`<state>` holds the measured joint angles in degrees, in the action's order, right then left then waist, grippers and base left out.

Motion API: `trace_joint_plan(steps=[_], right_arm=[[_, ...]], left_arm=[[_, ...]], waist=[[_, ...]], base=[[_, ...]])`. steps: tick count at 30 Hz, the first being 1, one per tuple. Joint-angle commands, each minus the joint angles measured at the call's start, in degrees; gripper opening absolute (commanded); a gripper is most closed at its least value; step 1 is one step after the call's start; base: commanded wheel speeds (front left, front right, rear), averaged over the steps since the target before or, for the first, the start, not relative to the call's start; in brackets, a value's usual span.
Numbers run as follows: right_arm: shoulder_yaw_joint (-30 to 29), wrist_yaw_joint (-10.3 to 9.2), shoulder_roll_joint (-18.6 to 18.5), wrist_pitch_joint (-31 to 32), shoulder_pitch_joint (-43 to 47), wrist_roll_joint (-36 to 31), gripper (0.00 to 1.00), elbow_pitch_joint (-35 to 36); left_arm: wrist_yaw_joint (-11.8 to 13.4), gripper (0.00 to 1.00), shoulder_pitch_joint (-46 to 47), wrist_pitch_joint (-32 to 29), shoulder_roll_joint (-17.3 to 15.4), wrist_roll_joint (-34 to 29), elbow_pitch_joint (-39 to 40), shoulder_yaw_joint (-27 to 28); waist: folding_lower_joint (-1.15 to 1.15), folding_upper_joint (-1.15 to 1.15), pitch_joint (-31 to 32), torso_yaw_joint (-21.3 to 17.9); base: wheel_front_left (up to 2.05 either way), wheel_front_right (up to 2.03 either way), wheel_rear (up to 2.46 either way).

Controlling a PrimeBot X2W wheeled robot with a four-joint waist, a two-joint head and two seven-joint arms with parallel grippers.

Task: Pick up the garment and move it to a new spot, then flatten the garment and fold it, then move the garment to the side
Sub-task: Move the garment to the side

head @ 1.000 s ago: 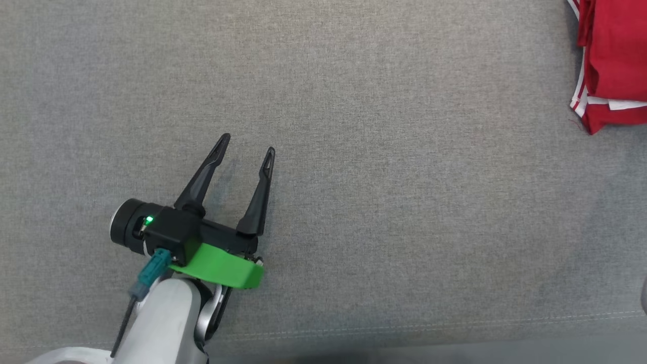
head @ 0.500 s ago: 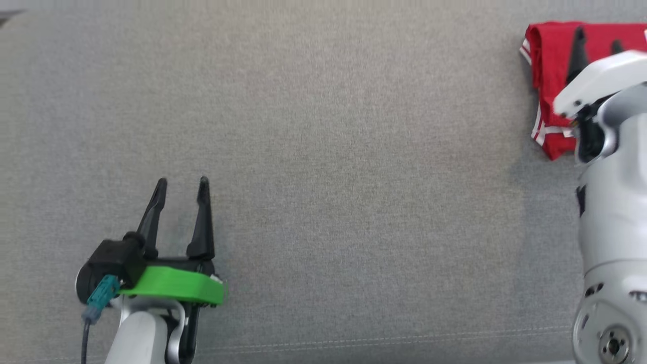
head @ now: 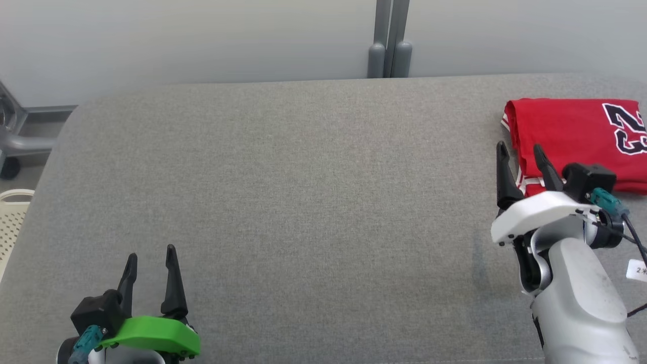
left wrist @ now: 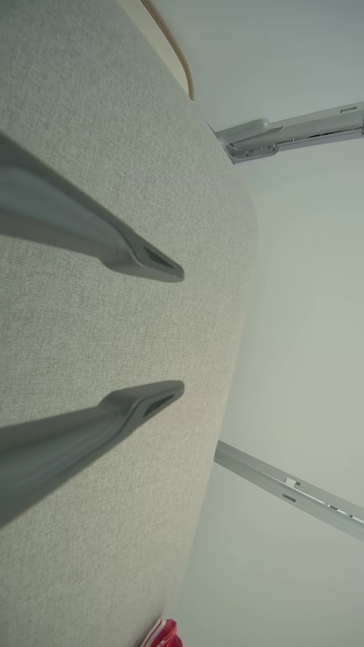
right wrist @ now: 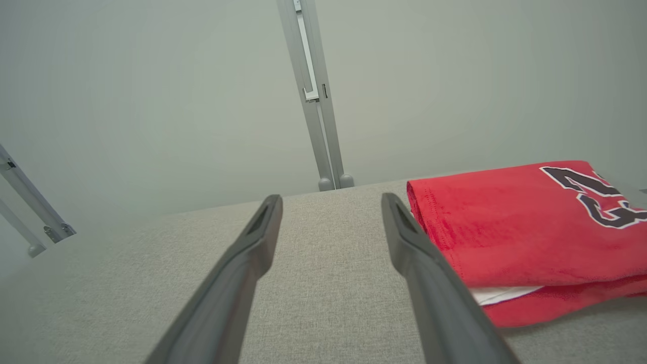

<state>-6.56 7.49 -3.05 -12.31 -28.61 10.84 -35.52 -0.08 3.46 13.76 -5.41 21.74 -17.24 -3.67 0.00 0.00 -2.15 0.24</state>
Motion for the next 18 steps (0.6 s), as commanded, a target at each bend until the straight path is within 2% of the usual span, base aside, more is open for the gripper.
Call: trace_joint_plan(steps=[1, 7, 10, 18], right_arm=[[0.25, -0.02, -0.09, -1.04, 2.82, 0.19, 1.0, 2.19], [1.38, -0.02, 0.05, -2.22, 11.07, 0.66, 1.0, 8.52], [2.53, -0.02, 0.09, -2.68, 15.18, -1.14, 1.0, 11.5], [0.95, -0.02, 0.1, -2.87, 24.51, -4.96, 1.0, 18.44]], left_arm=[[-0.22, 1.0, -1.36, 0.61, -0.64, -0.76, 0.67, 0.11], [-1.46, 1.0, -5.05, 1.5, -0.04, -2.61, 2.95, 0.0], [-2.67, 1.0, -6.7, 1.41, 0.11, -4.13, 4.43, 0.22], [-4.89, 1.0, -10.56, 1.4, 0.89, -7.31, 7.09, 1.53]], waist=[[0.0, 0.0, 3.85, 1.77], [0.0, 0.0, 5.4, 2.5], [0.0, 0.0, 5.76, 2.76], [0.0, 0.0, 6.53, 2.81]], base=[[0.0, 0.0, 0.0], [0.0, 0.0, 0.0], [0.0, 0.0, 0.0], [0.0, 0.0, 0.0]])
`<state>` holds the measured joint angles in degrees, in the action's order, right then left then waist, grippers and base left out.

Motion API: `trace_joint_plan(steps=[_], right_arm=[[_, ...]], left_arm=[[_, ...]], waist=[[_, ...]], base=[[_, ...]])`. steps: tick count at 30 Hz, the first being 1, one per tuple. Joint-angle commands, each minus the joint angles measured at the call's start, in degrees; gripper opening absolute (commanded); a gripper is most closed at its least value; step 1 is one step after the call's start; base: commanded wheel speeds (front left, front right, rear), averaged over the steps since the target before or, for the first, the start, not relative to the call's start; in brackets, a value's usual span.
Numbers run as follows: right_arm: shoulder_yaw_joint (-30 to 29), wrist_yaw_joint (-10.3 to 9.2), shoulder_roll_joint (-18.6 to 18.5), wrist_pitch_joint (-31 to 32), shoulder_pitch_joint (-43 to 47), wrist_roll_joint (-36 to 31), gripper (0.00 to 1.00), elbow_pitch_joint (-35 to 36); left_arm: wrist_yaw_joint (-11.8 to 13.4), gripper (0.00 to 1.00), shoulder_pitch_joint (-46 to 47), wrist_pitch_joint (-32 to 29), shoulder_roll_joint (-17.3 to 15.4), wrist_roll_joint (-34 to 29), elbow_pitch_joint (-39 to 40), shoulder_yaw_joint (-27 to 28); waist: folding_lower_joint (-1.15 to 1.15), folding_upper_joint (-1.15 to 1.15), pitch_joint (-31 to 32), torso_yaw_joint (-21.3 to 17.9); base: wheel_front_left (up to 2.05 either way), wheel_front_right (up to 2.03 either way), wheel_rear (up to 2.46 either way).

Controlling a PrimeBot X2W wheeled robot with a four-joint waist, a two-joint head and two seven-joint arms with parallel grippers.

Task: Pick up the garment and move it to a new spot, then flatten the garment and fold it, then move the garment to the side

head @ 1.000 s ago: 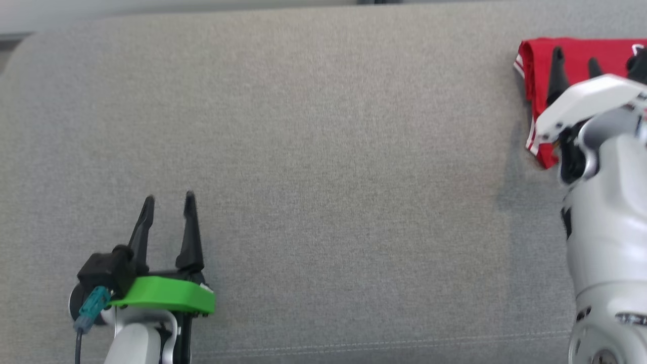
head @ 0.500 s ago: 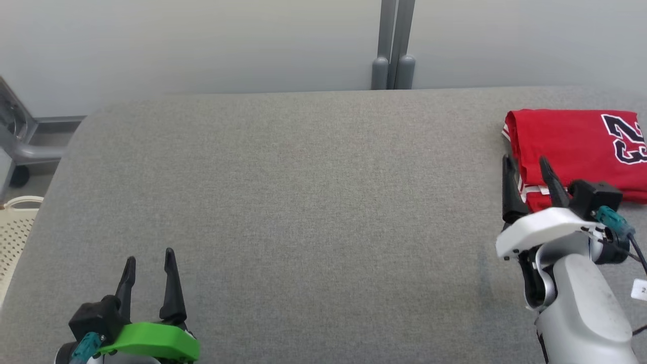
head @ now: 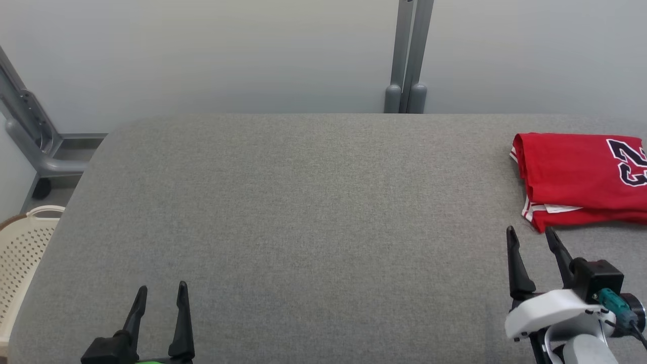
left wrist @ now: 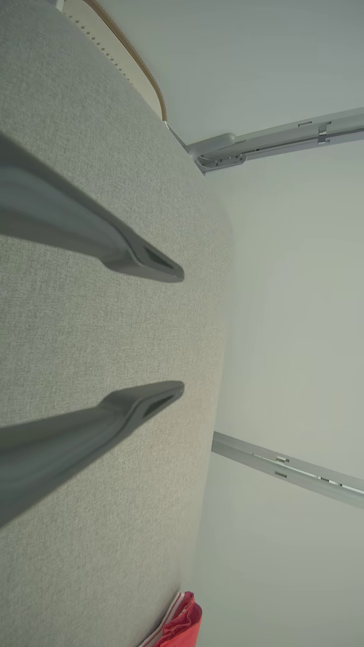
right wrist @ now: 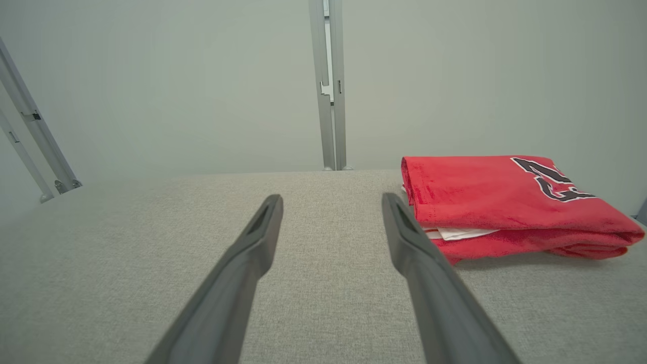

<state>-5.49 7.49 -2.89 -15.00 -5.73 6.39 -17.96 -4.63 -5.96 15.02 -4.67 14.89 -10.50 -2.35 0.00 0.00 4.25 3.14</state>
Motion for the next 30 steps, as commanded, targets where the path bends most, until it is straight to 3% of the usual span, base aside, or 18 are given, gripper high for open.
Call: trace_joint_plan(steps=[1, 9, 30], right_arm=[[0.04, -0.02, -0.08, -0.19, 2.64, -0.78, 1.0, 1.15], [0.27, -0.03, -0.09, -0.21, 7.63, -3.4, 1.0, 1.61], [0.52, -0.02, -0.08, -0.22, 6.52, -1.64, 1.0, -1.05]], left_arm=[[-0.39, 1.0, -1.42, 0.13, 0.33, -0.79, 0.51, 0.37], [-0.14, 1.0, -3.15, 0.14, 0.28, -3.38, -1.6, 1.91], [-1.87, 1.0, -2.1, 0.15, 0.78, -2.68, -3.94, 3.41]], waist=[[0.0, 0.0, 0.23, -0.16], [0.0, 0.0, 0.85, -1.15], [0.0, 0.0, 1.04, -0.76]], base=[[0.0, 0.0, 0.0], [0.0, 0.0, 0.0], [0.0, 0.0, 0.0]])
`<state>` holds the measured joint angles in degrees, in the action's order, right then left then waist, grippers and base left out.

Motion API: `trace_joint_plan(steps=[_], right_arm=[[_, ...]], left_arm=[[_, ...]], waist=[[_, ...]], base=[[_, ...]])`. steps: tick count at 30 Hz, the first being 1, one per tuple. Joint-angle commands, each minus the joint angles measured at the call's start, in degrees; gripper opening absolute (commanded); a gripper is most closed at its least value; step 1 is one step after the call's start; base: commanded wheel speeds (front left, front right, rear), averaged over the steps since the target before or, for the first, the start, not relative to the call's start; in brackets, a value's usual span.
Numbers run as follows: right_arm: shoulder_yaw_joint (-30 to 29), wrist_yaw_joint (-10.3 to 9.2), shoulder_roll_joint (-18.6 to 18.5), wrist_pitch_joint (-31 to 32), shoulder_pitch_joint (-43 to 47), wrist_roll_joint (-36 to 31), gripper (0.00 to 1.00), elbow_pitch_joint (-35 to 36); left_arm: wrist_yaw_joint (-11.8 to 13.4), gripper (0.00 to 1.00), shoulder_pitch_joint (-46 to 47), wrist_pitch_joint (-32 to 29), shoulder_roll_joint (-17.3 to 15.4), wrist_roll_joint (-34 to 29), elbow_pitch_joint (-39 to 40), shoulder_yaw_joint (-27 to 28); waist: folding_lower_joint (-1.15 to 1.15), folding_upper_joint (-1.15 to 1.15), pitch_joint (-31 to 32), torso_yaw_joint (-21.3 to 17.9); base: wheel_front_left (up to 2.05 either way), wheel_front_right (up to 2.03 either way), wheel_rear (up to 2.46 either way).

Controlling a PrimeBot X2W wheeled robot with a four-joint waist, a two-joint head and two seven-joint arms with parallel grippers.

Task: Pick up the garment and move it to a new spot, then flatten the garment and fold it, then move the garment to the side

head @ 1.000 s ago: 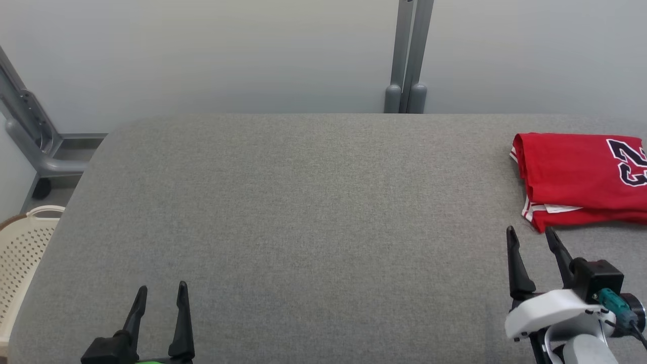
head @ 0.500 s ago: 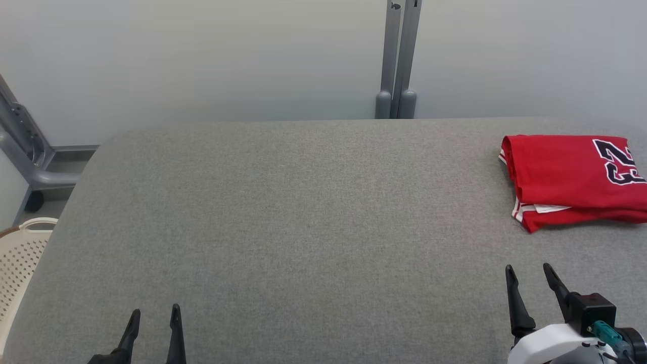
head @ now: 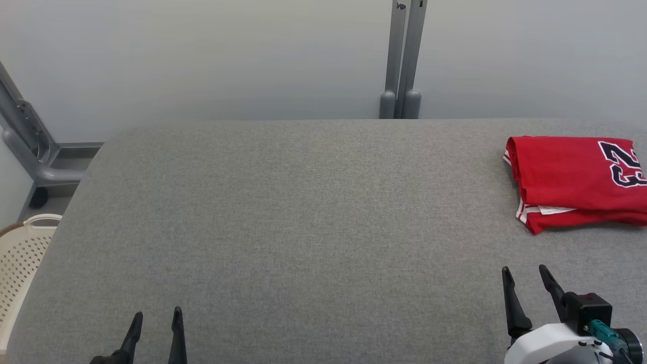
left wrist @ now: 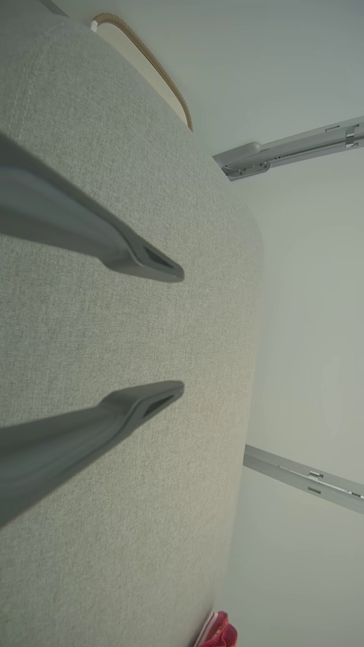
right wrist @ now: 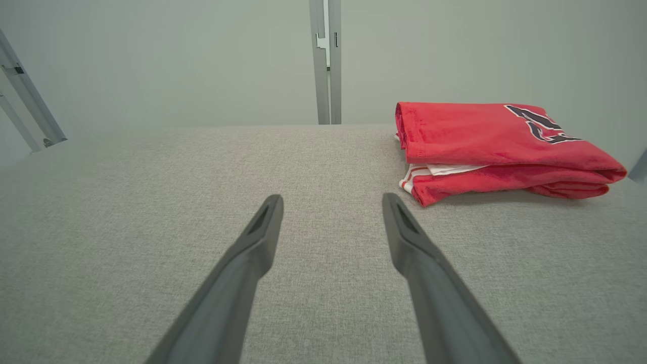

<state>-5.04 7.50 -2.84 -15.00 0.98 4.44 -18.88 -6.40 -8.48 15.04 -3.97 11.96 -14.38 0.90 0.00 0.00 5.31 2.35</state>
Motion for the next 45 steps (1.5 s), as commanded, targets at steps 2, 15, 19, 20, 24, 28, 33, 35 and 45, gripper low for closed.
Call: trace_joint_plan(steps=[2, 15, 19, 20, 24, 28, 33, 35, 45], right_arm=[[0.24, -0.04, -0.14, -0.22, -0.27, 0.39, 1.0, -0.32], [0.22, -0.03, -0.14, -0.22, -0.58, 0.52, 1.0, -0.82], [0.2, -0.04, -0.14, -0.22, -0.49, 0.63, 1.0, -0.78], [0.2, -0.04, -0.14, -0.22, -0.47, 0.64, 1.0, -0.76], [0.33, -0.04, -0.14, -0.22, -0.57, 0.77, 1.0, -0.82], [0.42, -0.03, -0.14, -0.22, -0.7, 0.88, 1.0, -0.67], [0.42, 0.0, 0.01, 0.0, -0.17, 0.61, 0.0, -0.59], [0.35, 0.0, 0.32, 0.07, 0.5, 0.68, 0.0, -1.93], [-0.21, 0.0, 0.4, 2.51, 0.25, 11.13, 0.0, -1.5]], left_arm=[[-0.2, 1.0, 0.5, 0.14, 0.01, 0.24, -0.06, 0.25], [-0.69, 1.0, 0.98, 0.14, 0.07, -0.05, -0.54, 0.13], [-0.68, 1.0, 1.1, 0.14, 0.18, -0.07, -0.67, 0.14], [-0.69, 1.0, 1.15, 0.14, 0.2, -0.07, -0.67, 0.15], [-0.74, 1.0, 1.19, 0.14, 0.26, 0.1, -0.78, 0.18], [-0.79, 1.0, 1.17, 0.14, 0.3, -0.04, -0.75, 0.27], [-0.65, 0.0, 0.33, 0.0, 0.3, -0.26, -0.79, 0.26], [-0.65, 0.0, -0.16, -0.37, 0.54, -0.23, -2.12, 0.18], [-0.7, 0.0, 2.09, -3.81, 0.76, 9.26, -3.07, 1.19]], waist=[[0.0, 0.0, -0.09, 0.08], [0.0, 0.0, -0.49, 0.02], [0.0, 0.0, -0.53, 0.17], [0.0, 0.0, -0.54, 0.2], [0.0, 0.0, -0.55, 0.29], [0.0, 0.0, -0.53, 0.39], [0.0, 0.0, -0.54, 0.37], [0.0, 0.0, -0.55, 0.37], [0.0, 0.0, -0.88, 0.18]], base=[[0.0, 0.0, 0.0], [0.0, 0.0, 0.0], [0.0, 0.0, 0.0], [0.0, 0.0, 0.0], [0.0, 0.0, 0.0], [0.0, 0.0, 0.0], [0.0, 0.0, 0.0], [0.0, 0.0, 0.0], [0.0, 0.0, 0.0]])
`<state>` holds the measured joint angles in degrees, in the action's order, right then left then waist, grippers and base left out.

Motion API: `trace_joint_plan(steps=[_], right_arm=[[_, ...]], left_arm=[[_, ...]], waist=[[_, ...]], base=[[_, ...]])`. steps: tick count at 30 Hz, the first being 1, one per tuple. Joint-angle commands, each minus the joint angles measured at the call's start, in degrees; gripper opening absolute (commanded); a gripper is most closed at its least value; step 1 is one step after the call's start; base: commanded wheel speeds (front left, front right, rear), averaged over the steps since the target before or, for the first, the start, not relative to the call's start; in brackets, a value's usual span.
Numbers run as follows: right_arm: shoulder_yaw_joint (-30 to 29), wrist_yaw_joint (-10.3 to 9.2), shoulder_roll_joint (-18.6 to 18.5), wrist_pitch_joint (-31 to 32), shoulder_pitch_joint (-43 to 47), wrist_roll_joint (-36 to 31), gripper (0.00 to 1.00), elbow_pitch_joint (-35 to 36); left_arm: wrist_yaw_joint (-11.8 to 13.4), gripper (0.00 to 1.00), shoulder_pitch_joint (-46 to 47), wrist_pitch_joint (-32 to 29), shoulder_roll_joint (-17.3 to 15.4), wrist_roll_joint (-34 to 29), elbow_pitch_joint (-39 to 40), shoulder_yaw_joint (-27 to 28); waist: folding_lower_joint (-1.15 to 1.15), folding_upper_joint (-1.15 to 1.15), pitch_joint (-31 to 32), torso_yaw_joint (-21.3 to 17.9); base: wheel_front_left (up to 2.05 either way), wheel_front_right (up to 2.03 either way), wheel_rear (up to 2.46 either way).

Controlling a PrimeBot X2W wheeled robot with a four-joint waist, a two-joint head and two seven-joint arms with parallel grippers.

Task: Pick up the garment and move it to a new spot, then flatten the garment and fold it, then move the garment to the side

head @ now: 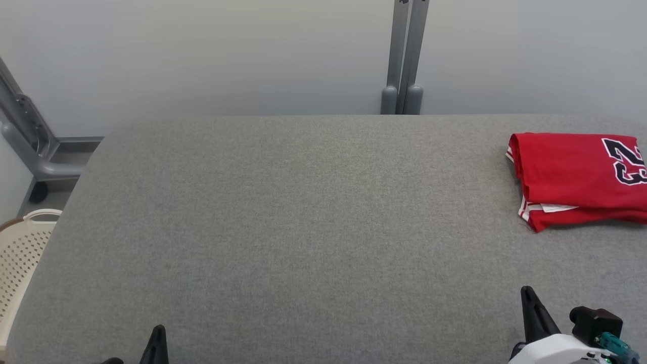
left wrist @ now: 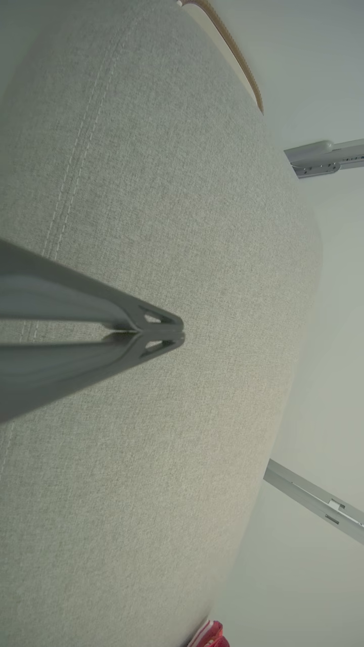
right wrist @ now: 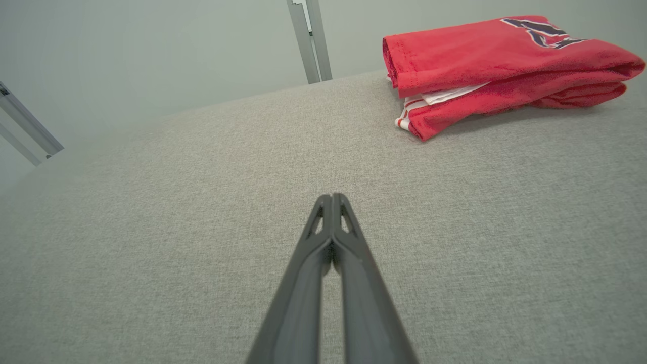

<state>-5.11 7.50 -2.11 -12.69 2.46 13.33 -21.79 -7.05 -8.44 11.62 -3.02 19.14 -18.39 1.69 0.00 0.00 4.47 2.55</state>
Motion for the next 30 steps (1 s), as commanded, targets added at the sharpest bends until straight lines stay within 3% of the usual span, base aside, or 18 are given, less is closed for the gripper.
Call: trace_joint_plan(steps=[1, 30], right_arm=[[-0.07, 0.0, -0.33, 0.35, -1.2, 3.41, 0.0, 1.68], [0.16, 0.0, -0.55, 4.87, -1.5, 30.52, 0.0, 6.61]], left_arm=[[-0.06, 0.0, 2.26, -0.71, -0.2, 3.12, 0.98, 0.45], [-0.24, 0.0, 7.8, -8.58, -0.1, 27.9, 1.41, 2.17]], waist=[[0.0, 0.0, -0.08, -0.05], [0.0, 0.0, -1.16, -0.65]], base=[[0.0, 0.0, 0.0], [0.0, 0.0, 0.0]])
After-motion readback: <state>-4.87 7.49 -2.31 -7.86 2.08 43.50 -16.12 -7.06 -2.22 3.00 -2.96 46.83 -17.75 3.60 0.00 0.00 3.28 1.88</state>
